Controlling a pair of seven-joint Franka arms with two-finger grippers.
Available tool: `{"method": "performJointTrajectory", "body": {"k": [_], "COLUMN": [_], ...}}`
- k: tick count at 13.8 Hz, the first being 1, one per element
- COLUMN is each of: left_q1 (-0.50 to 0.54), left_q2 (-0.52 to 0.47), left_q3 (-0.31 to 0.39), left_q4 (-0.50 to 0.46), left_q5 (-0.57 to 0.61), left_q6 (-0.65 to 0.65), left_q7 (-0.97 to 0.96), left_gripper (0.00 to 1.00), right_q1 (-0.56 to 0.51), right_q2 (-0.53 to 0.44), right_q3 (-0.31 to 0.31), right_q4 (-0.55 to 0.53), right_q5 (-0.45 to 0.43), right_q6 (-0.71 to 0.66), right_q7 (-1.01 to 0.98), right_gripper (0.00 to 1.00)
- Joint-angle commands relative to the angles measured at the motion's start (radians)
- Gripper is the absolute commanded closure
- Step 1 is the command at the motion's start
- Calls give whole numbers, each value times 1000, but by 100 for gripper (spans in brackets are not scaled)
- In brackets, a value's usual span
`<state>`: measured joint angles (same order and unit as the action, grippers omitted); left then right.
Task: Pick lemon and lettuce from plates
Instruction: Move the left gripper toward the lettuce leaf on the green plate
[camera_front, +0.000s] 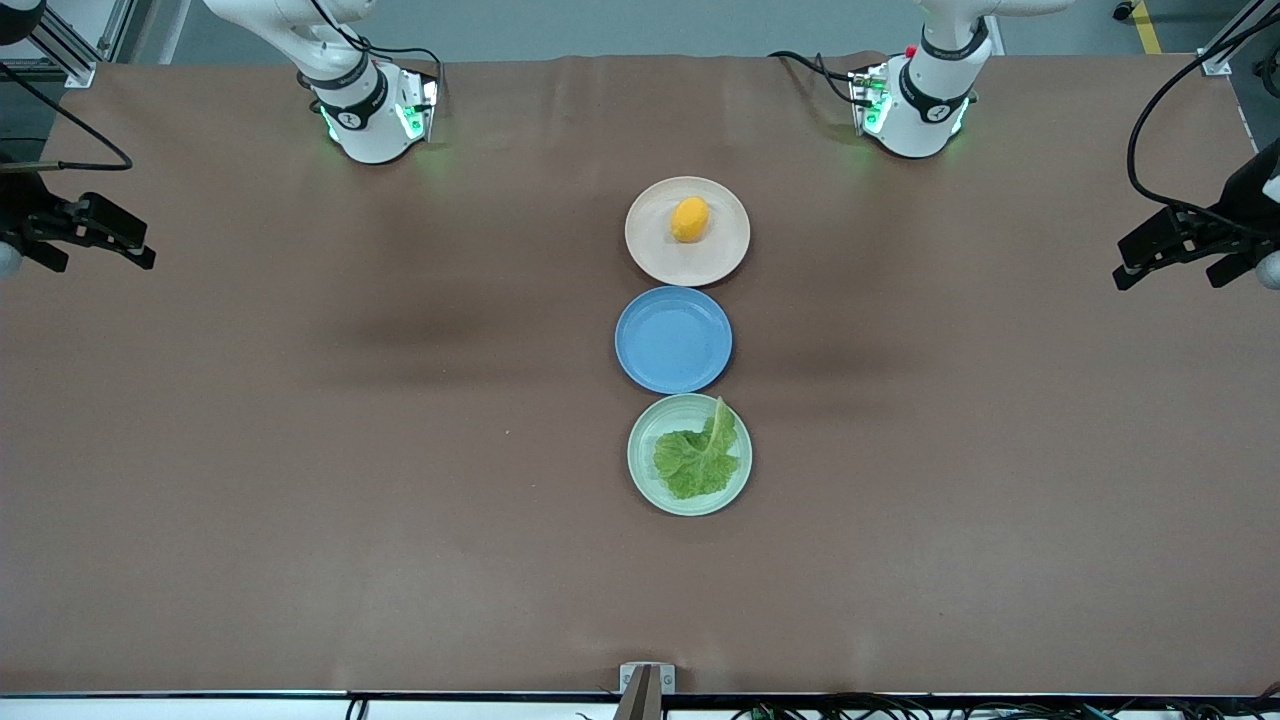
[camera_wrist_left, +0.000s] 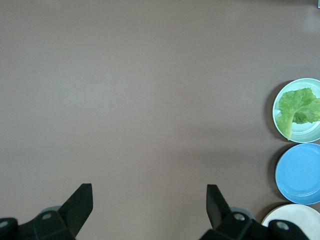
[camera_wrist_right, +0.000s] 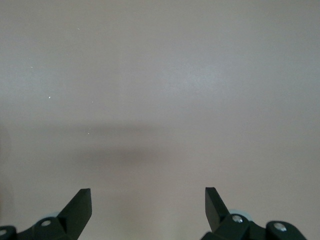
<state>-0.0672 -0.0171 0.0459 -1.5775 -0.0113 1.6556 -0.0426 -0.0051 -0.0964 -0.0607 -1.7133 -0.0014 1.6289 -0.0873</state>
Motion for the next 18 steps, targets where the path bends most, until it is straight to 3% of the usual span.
{"method": "performJointTrajectory", "body": {"k": [1, 8, 12, 14, 18], "left_q1": [0, 6, -19, -49, -192], "left_q2": [-6, 6, 37, 69, 179], "left_q3": [-3, -1, -4, -4, -17], "left_q4": [5, 11, 7, 4, 13], "left_q5": [7, 5, -73, -128, -118], "left_q6": [-14, -14, -19, -19, 4], "left_q7": [-10, -19, -36, -98, -325], "left_gripper": [0, 0, 0, 0, 0], "right_q1": [-1, 1, 4, 4, 7], "right_q2": [-13, -6, -6, -6, -6], "right_q3": [-1, -1, 1, 1, 2], "right_q4": [-22, -28, -28, -28, -26], "right_q5": [15, 15, 15, 15, 15], "right_q6": [9, 14, 19, 5, -12], "right_q7": [0, -2, -2, 3, 11], "right_gripper": [0, 0, 0, 0, 0]}}
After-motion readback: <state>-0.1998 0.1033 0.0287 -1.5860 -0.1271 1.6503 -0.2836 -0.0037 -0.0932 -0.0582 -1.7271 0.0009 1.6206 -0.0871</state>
